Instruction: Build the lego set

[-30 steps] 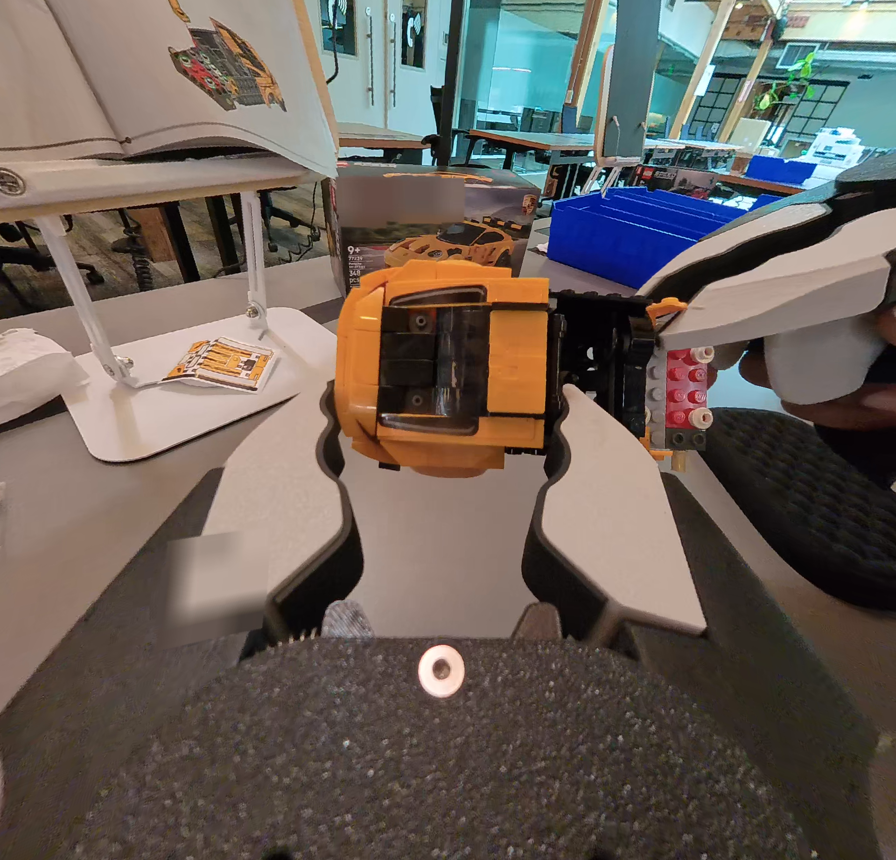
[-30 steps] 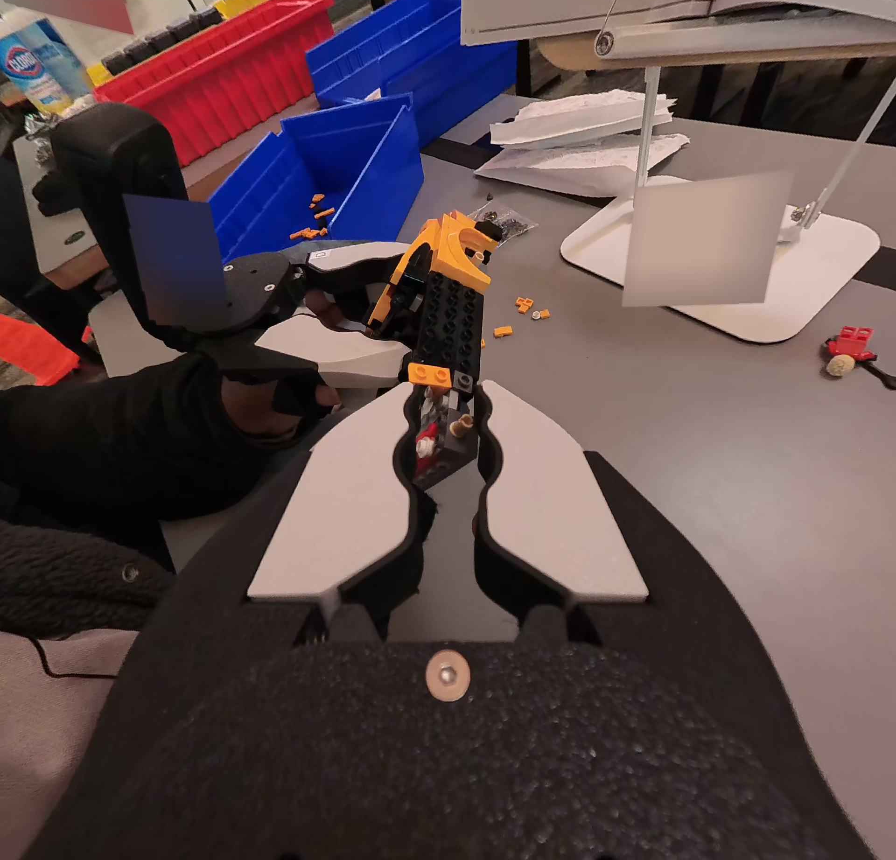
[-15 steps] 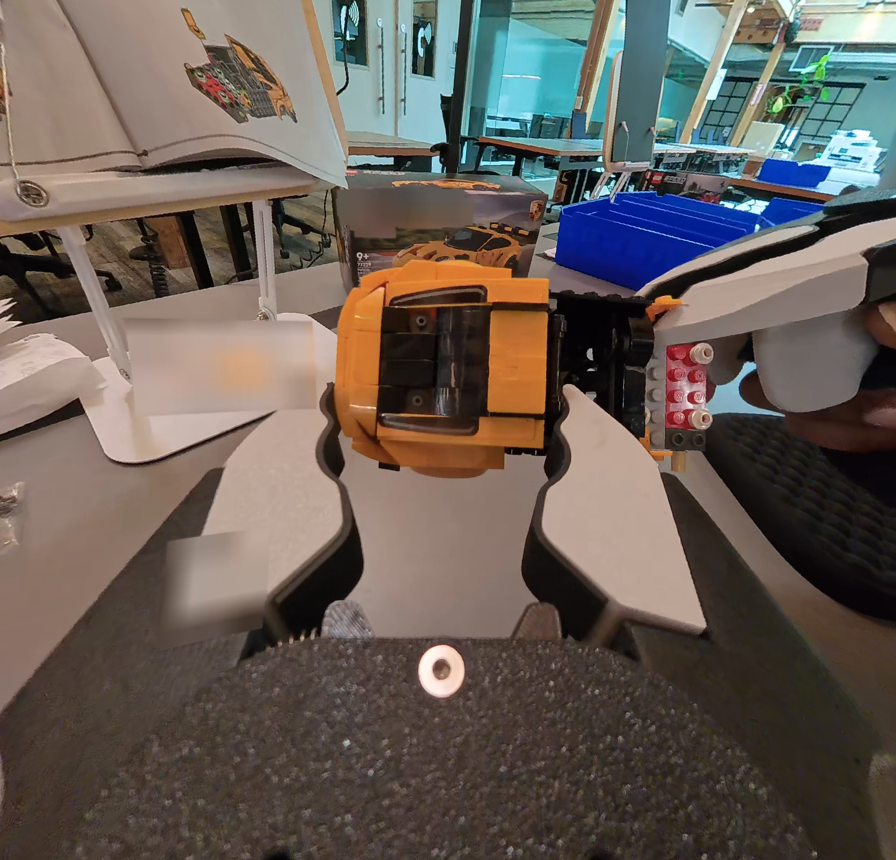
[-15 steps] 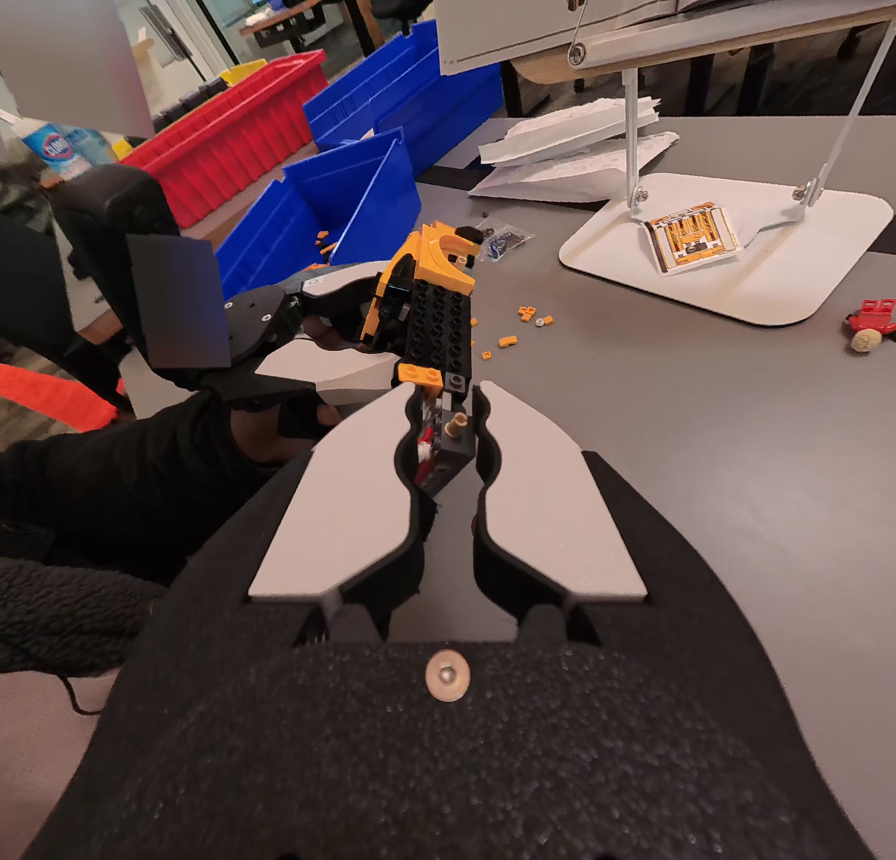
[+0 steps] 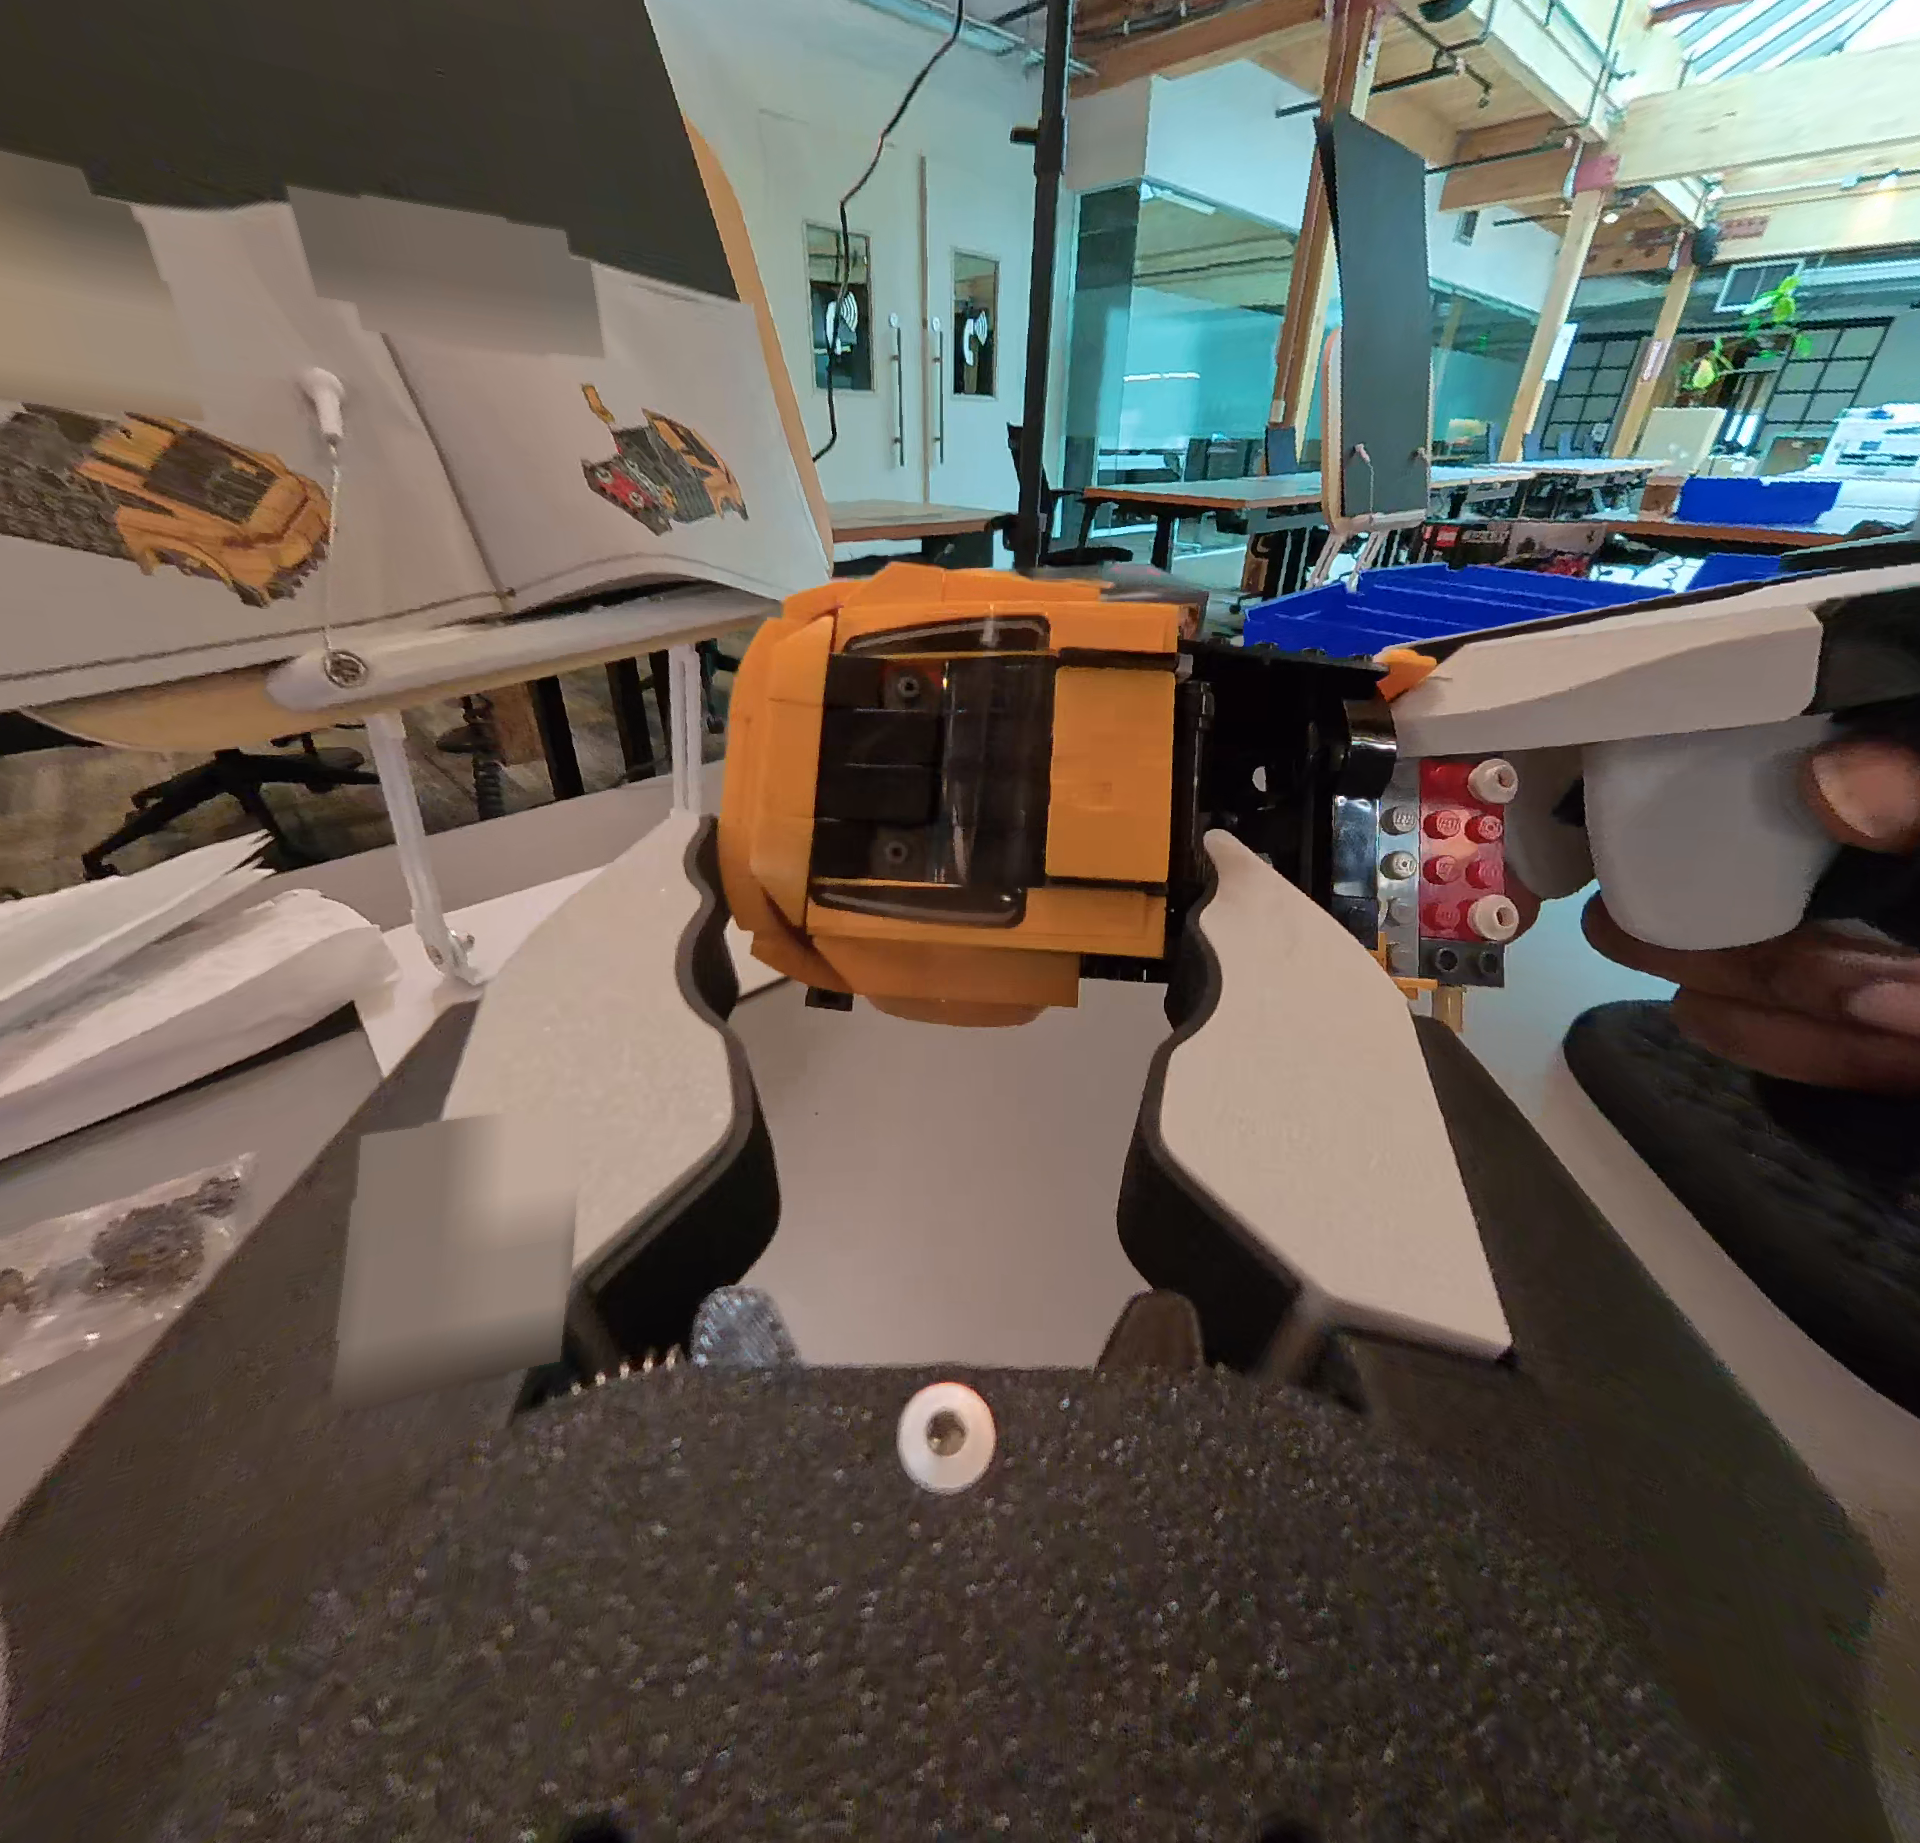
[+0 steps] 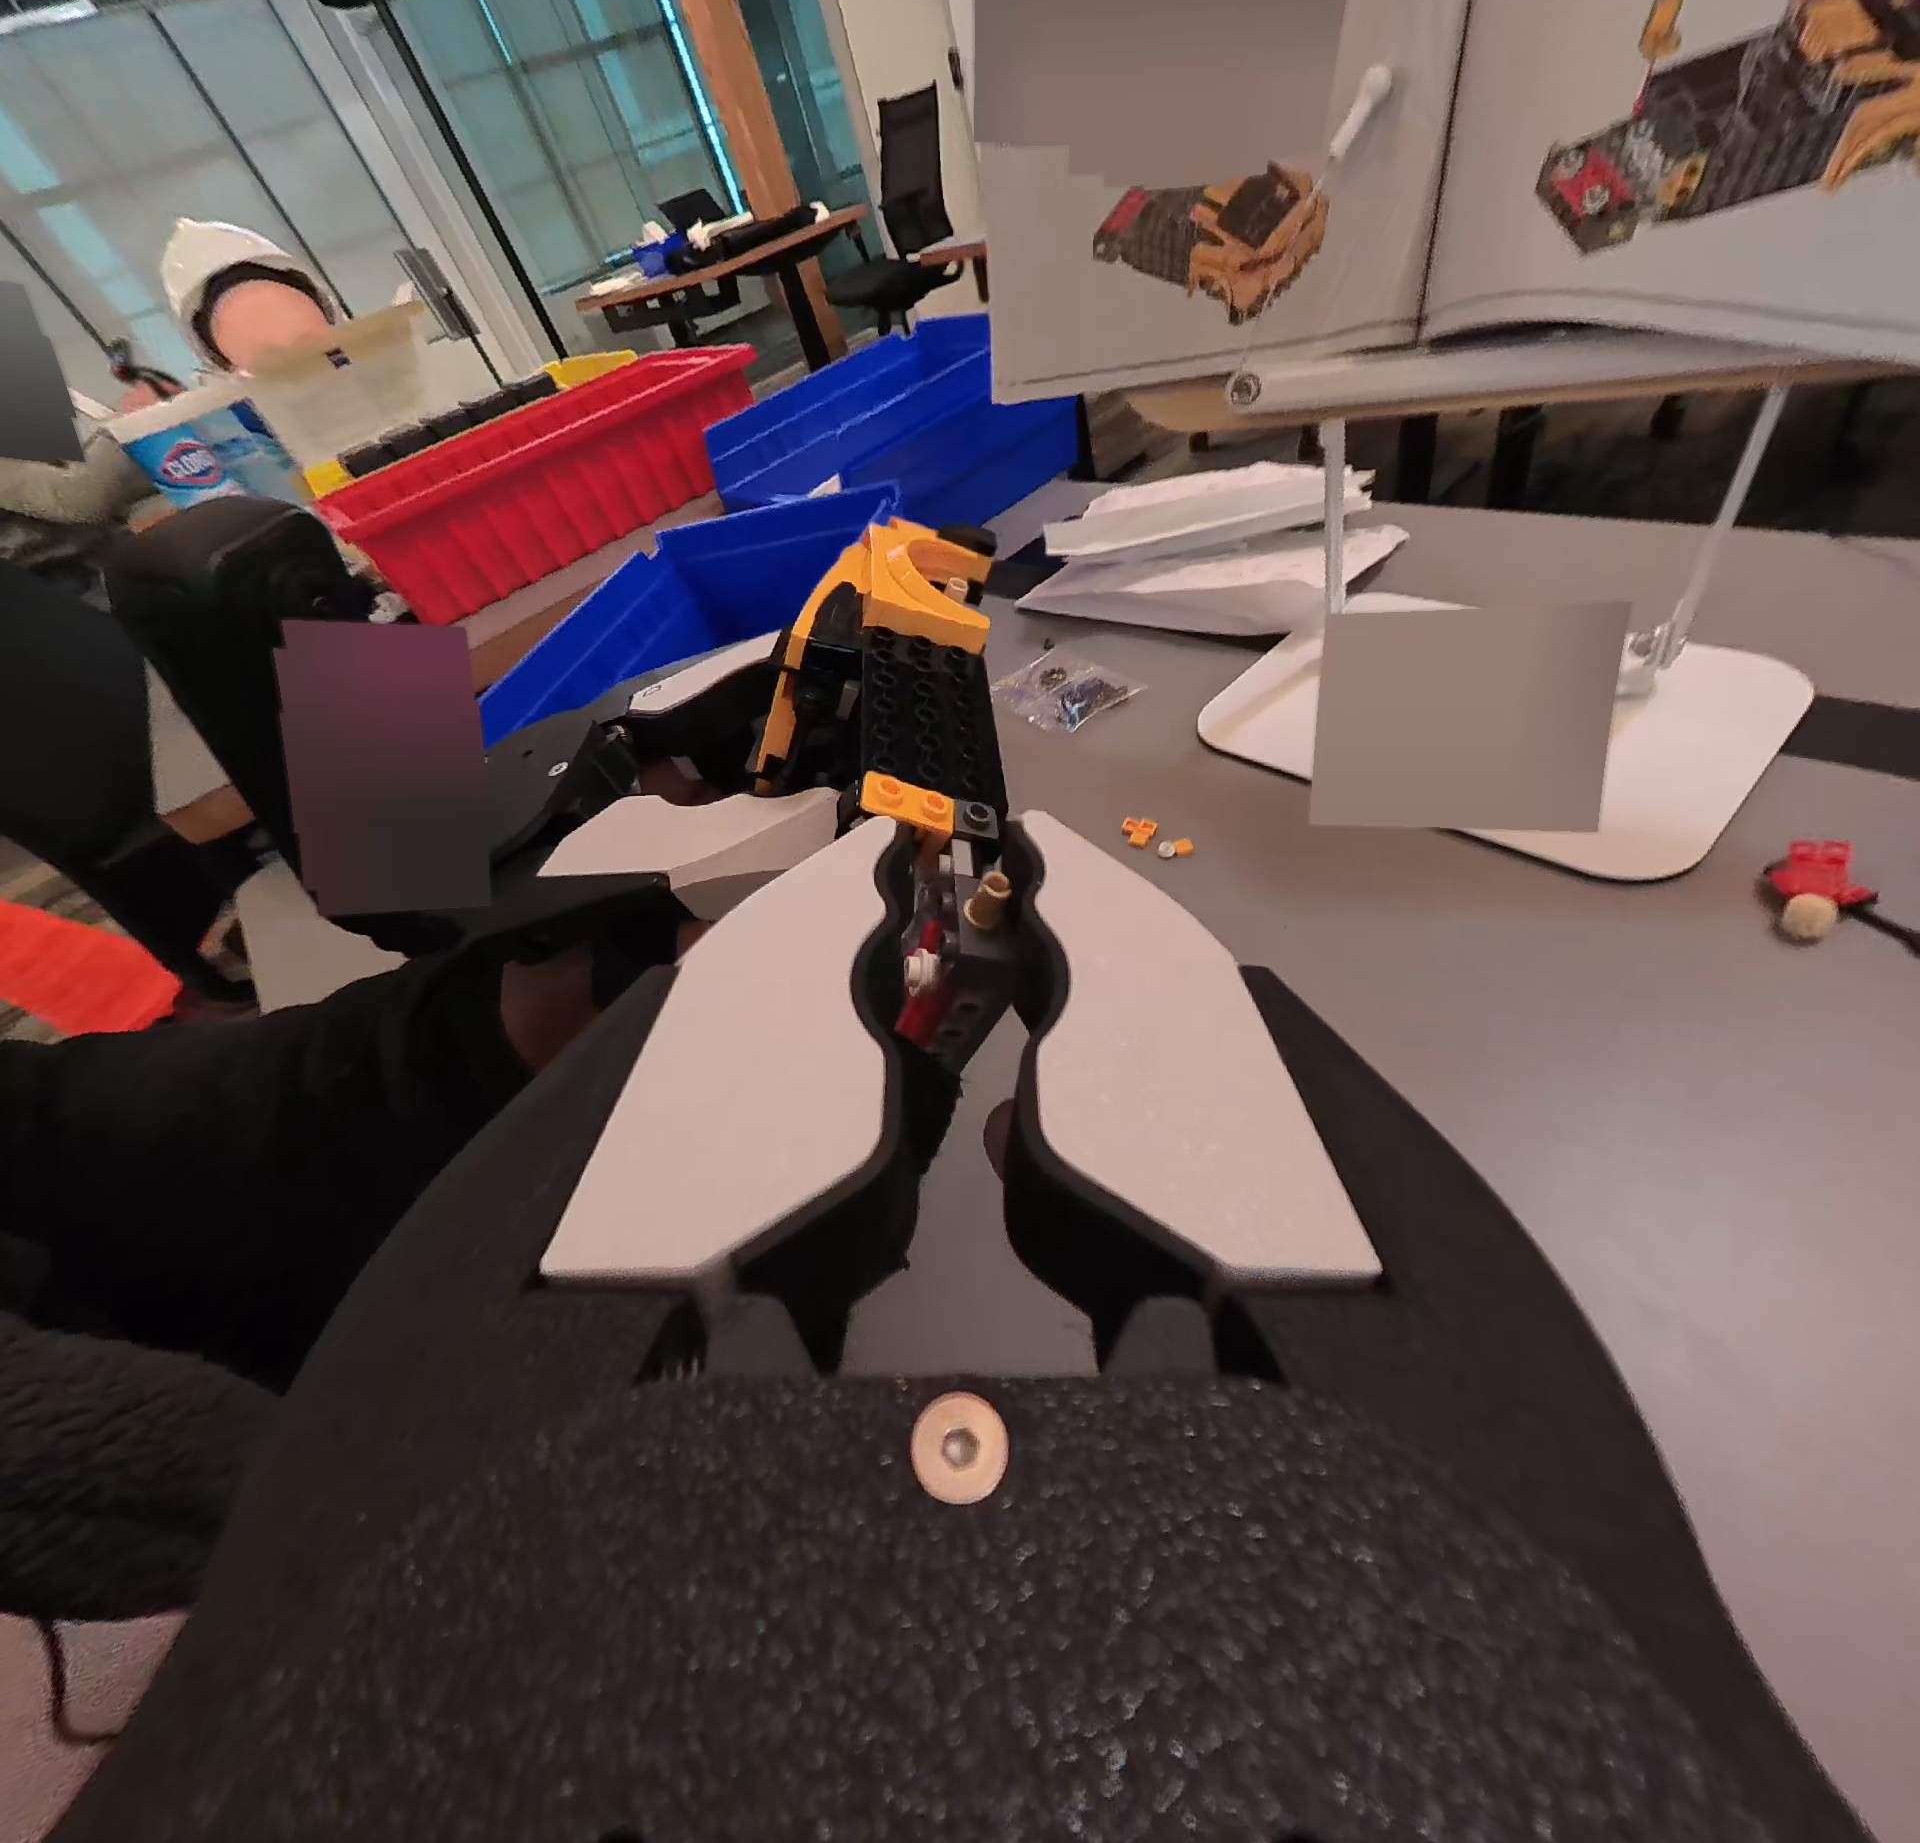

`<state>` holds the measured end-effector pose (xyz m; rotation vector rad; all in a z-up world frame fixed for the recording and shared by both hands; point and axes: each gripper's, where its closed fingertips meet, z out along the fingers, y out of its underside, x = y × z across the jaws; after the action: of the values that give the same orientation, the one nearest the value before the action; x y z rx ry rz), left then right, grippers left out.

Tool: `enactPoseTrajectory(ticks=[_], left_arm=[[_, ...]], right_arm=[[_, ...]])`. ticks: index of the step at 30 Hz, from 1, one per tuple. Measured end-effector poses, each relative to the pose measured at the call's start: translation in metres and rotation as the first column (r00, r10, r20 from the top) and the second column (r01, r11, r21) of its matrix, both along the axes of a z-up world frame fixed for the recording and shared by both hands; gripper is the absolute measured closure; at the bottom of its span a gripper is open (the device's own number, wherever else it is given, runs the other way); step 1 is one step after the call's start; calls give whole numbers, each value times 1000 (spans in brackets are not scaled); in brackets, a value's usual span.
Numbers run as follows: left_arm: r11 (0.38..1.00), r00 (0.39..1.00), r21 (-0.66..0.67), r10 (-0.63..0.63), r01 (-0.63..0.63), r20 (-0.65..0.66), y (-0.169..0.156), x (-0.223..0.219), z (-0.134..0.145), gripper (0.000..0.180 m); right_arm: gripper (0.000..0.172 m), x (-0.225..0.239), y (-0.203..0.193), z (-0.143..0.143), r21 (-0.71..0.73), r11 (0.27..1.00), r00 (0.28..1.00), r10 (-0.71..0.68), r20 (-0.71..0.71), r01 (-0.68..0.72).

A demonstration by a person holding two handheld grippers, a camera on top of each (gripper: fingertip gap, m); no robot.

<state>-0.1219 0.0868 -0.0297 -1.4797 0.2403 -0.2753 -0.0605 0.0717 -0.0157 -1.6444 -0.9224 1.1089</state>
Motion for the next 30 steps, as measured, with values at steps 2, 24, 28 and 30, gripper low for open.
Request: enactPoseTrajectory(ticks=[2, 24, 28, 30], left_arm=[[1000, 1000, 22, 4, -4, 0, -2, -2, 4, 98], [961, 990, 256, -125, 106, 58, -17, 3, 27, 98], [951, 990, 288, -132, 113, 49, -19, 4, 30, 98], [951, 990, 287, -136, 118, 43, -19, 5, 29, 98]], right_arm=[[155, -2, -2, 4, 49, 999, 1000, -4, -8, 4], [155, -3, -29, 31, 431, 901, 998, -69, 13, 57], [156, -1, -33, 33, 472, 878, 996, -87, -11, 82], [156, 0, -33, 31, 490, 866, 995, -97, -25, 97]])
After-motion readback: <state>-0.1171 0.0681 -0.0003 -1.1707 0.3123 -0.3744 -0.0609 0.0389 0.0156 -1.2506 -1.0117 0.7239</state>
